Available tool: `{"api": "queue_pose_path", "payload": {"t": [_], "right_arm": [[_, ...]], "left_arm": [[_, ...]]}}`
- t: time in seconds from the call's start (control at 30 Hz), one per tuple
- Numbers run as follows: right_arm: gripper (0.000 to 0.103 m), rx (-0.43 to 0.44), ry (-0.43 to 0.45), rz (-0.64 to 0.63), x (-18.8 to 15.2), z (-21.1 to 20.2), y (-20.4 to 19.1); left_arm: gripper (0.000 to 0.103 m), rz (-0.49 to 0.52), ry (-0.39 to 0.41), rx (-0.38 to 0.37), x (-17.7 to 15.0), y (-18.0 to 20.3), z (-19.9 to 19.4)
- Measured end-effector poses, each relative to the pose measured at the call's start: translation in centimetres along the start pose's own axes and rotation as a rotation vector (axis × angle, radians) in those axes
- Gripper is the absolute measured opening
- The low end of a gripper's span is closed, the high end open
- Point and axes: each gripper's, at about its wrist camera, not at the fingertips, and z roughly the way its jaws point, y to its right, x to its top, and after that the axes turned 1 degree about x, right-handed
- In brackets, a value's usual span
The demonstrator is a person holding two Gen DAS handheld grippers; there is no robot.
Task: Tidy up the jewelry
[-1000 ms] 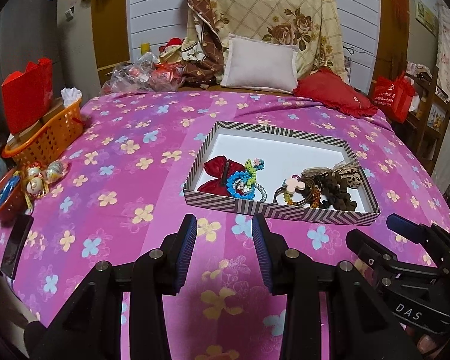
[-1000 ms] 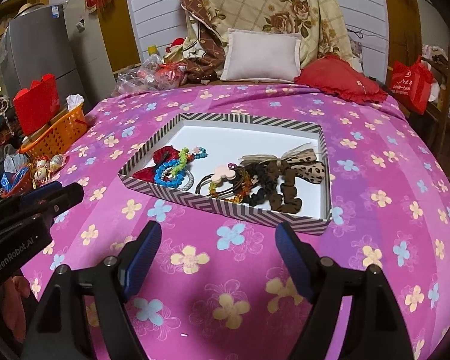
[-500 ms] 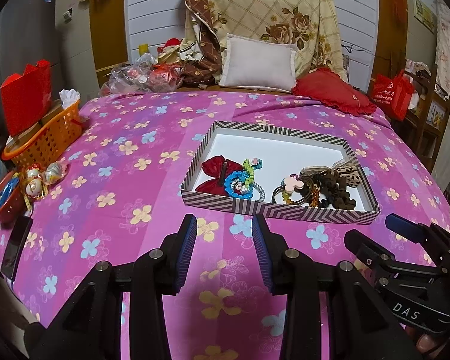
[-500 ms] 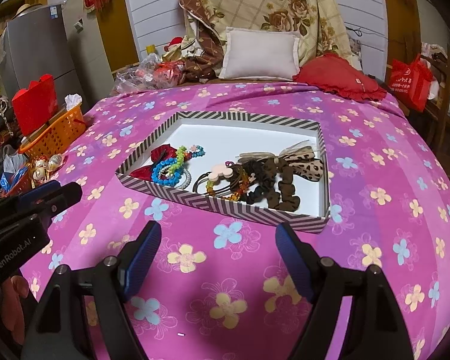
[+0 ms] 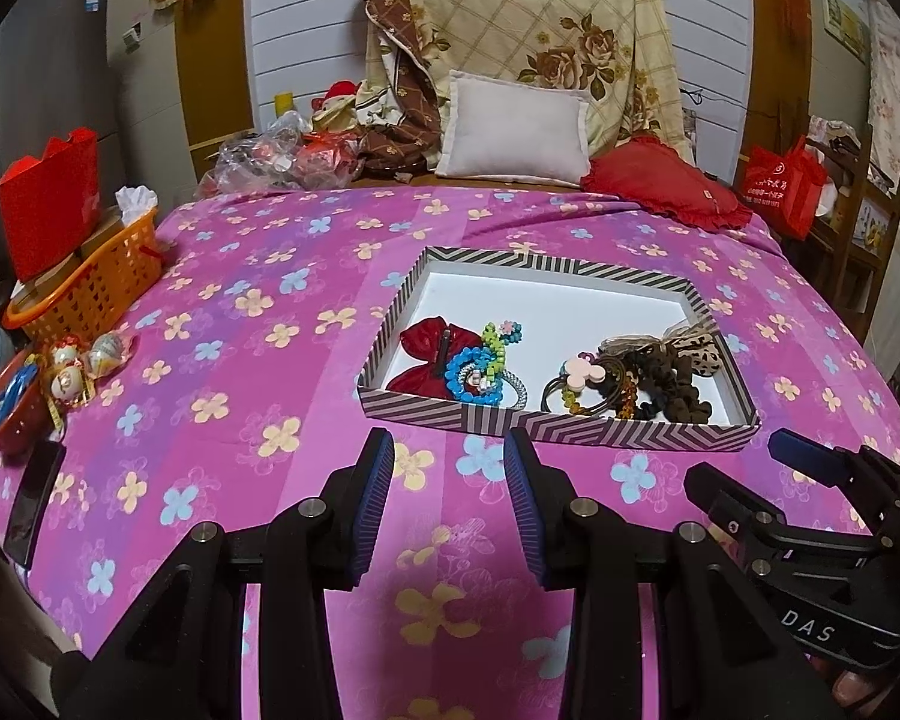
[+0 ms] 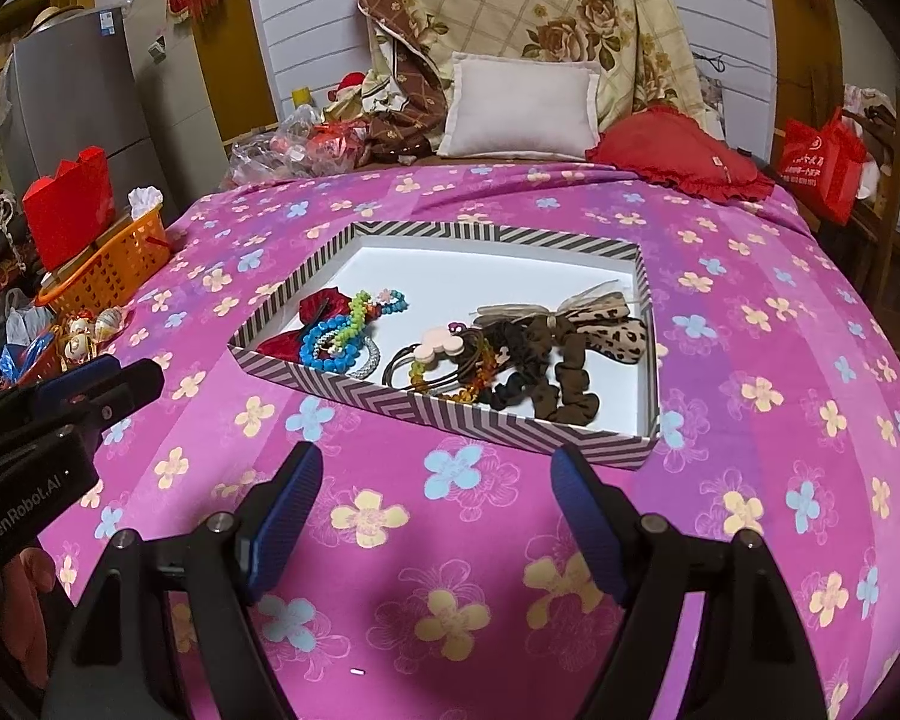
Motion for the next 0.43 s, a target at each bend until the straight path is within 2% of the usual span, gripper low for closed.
{"api": "queue_pose_path", "payload": {"t": [0.43], "right_arm": [[0.082,0.001,-0.019,0.011,-0.1,1.1,0.8]], "left_arm": [[0.021,0.005,-0.011,0.004,0.1,0.1,1.7]]}}
